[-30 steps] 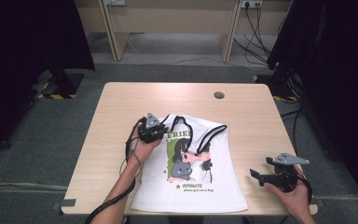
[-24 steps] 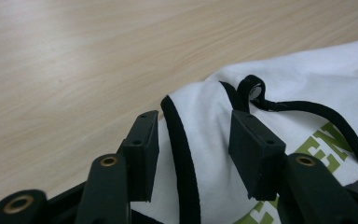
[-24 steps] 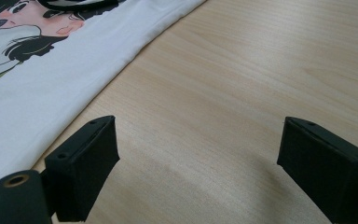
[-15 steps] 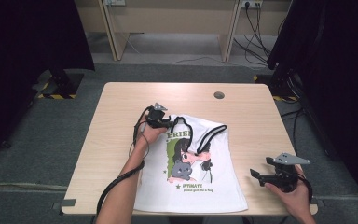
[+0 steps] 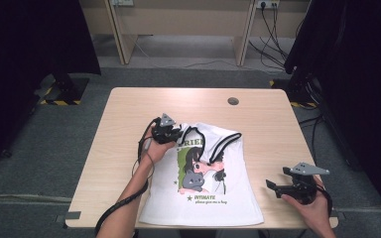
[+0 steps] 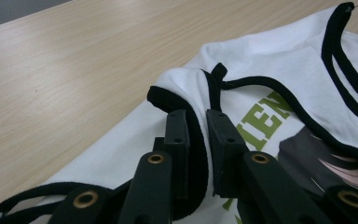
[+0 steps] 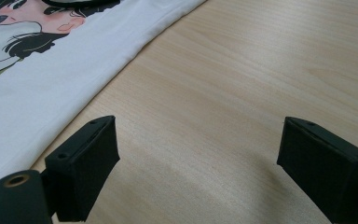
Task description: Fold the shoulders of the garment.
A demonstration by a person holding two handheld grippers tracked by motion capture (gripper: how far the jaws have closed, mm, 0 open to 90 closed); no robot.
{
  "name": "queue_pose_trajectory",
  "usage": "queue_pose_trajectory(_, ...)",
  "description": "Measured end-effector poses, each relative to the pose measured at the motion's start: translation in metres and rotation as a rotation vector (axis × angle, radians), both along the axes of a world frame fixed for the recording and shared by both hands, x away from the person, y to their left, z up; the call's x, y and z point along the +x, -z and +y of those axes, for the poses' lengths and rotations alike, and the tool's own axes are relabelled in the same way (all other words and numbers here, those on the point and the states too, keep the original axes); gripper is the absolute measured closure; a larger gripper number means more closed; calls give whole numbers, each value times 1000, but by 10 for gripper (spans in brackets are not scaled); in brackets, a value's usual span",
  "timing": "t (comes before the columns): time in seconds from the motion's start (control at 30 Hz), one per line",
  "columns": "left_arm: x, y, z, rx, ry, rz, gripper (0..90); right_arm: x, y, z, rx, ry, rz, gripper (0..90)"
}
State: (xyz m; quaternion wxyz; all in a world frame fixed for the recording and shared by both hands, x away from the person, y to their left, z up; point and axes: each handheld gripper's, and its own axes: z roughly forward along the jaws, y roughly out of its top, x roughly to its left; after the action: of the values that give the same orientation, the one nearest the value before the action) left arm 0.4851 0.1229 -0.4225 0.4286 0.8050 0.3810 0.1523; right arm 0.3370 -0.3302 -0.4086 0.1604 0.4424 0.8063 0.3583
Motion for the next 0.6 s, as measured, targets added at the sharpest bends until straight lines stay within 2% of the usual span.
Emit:
queue_pose_trajectory(0.17, 1, 1, 2, -6, -3, -1, 753, 0, 0, 0, -2, 2, 3, 123)
queue_pose_trajectory(0.33, 3, 1, -1, -11, -7, -4, 762, 0, 0, 0, -2, 3, 1, 123)
queue_pose_trajectory(0.6, -11, -6, 3, -12, 24, -63, 749, 0, 0, 0, -1, 0, 2, 123)
